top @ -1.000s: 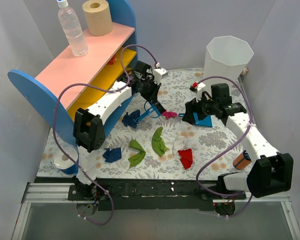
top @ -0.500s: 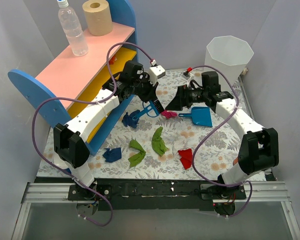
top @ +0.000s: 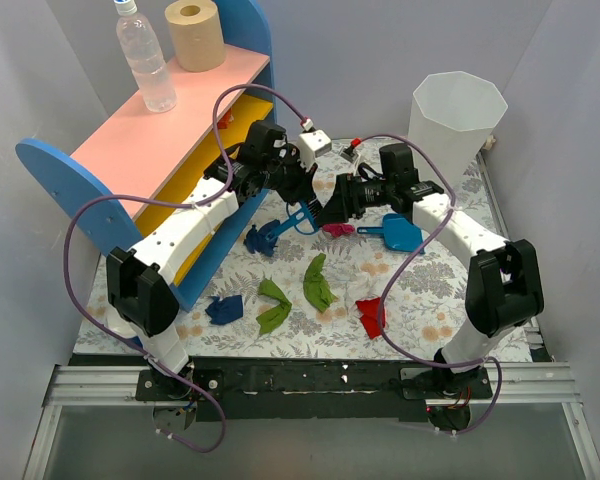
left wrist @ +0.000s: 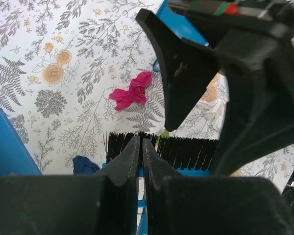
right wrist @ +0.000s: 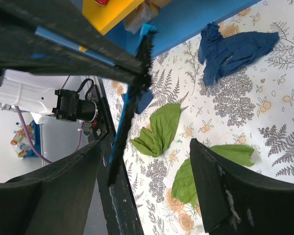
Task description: Sweep away the paper scraps from the table
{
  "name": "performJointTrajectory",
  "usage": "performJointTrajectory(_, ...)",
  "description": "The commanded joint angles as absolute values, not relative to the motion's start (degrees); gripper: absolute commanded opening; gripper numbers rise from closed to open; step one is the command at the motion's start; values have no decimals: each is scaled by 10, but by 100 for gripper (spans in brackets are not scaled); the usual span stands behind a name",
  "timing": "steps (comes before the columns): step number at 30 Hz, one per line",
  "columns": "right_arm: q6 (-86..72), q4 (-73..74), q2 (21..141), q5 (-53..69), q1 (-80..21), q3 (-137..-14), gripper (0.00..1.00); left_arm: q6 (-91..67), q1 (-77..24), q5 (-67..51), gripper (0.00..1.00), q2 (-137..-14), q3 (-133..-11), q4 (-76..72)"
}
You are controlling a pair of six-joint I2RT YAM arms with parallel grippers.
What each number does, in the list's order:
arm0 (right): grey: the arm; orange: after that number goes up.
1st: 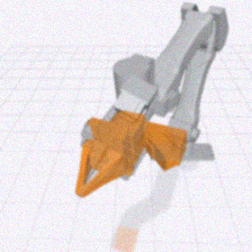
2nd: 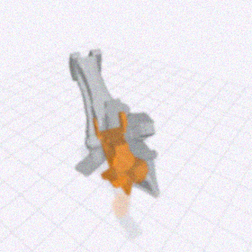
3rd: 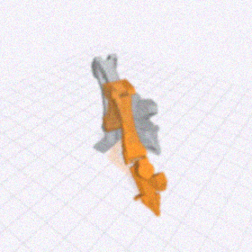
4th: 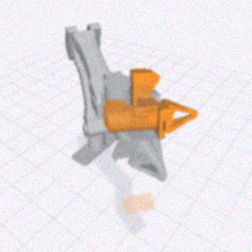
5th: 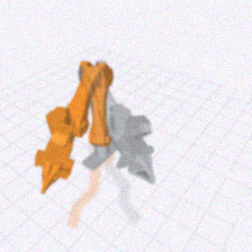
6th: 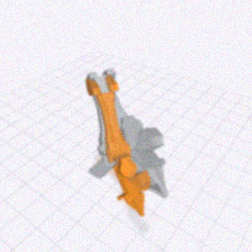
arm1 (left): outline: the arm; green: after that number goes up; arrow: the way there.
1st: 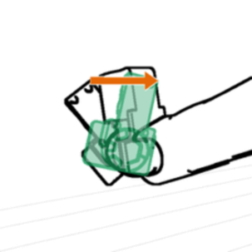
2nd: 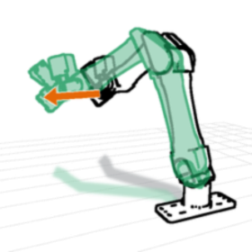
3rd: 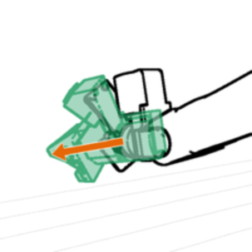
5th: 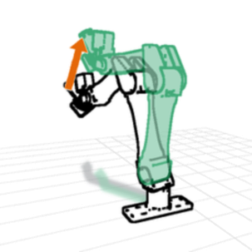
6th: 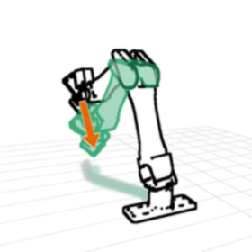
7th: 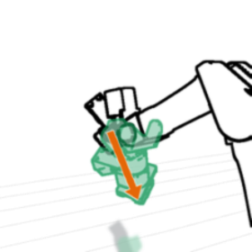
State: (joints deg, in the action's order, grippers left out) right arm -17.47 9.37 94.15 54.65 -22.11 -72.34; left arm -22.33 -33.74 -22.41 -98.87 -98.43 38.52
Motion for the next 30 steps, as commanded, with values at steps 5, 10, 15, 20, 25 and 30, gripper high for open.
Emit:
performJointTrajectory(5,-170,59,953,527,-232,-759,49,-236,-341,-261,0,-945,-1005,389)
performJointTrajectory(10,-144,87,926,491,-221,-744,1,-271,-340,-262,55,-951,-1019,392)
performJointTrajectory(15,-141,77,882,572,-138,-706,1,-325,-338,-256,82,-934,-1024,387)
performJointTrajectory(20,-155,58,842,712,-85,-688,1,-339,-337,-296,84,-905,-958,376)
performJointTrajectory(25,-168,52,796,743,-83,-661,1,-351,-337,-402,82,-918,-928,364)
performJointTrajectory(30,-173,41,781,755,-83,-635,1,-327,-337,-445,69,-962,-942,357)
